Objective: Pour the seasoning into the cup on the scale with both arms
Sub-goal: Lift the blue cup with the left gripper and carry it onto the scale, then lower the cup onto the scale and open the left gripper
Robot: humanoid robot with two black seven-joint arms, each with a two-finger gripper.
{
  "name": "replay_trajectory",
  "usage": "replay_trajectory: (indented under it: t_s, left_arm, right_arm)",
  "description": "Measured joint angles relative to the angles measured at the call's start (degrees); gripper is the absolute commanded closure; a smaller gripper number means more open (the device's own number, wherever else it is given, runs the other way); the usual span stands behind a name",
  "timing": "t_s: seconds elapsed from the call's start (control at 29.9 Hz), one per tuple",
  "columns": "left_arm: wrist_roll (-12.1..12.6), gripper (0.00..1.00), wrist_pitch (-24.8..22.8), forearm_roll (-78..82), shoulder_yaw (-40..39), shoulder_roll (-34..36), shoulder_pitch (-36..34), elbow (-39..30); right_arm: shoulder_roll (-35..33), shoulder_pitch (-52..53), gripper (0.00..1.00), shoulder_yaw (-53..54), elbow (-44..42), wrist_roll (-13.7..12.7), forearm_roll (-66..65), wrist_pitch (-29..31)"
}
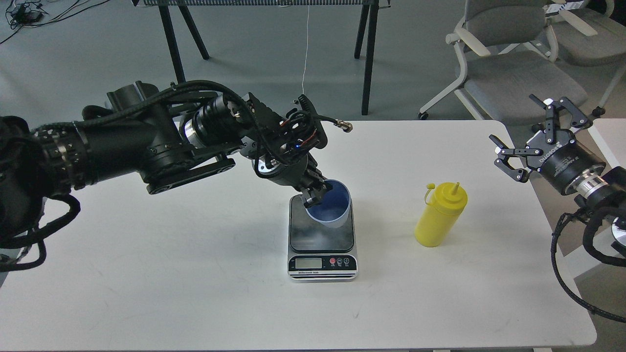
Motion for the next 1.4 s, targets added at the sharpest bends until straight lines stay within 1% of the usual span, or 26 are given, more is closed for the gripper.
replay_trajectory:
  t_s: [0.17,0.37,0.74,0.84,0.97,1.07,1.27,1.4]
  left_arm:
    - [0.0,1.00,0.0,0.2,1.8,0.0,0.1,0.6]
    - [0.0,1.00,0.0,0.3,2.1,-0.1,0.8,1.8]
    - [0.0,0.92,0.0,0.0,2.0,-0.5,0.9,2.1]
    - [0.0,0.87,0.0,0.0,2.0,-0.9,1.0,2.1]
    - [0.0,0.78,0.0,0.0,2.0,-1.2,1.1,2.2]
    - [0.0,0.74,0.0,-0.1,2.1,-1.4,1.1,2.3]
    - [0.0,0.71,0.0,-0.3,2.1,-2.0,1.5,3.2]
    - [0.0,0.71,0.0,-0.3,2.1,-2.0,1.6,3.7]
  right_arm:
    - [0.0,0.0,0.00,0.1,0.0,0.0,0.0,0.0]
    - [0.0,0.0,0.00,0.1,0.1,0.1,0.0,0.0]
    - [0.0,-0.1,0.00,0.1,0.1,0.1,0.0,0.0]
    - [0.0,-0.1,0.00,0.1,0.1,0.1,0.0,0.0]
    - [0.0,-0.2,0.00,0.1,0.1,0.1,0.0,0.0]
    - [0.0,-0.3,0.00,0.1,0.1,0.1,0.0,0.0]
    - [0.0,-0.7,0.00,0.1,0.1,0.1,0.0,0.0]
    - [0.0,-0.9,0.00,0.1,0.1,0.1,0.1,0.0]
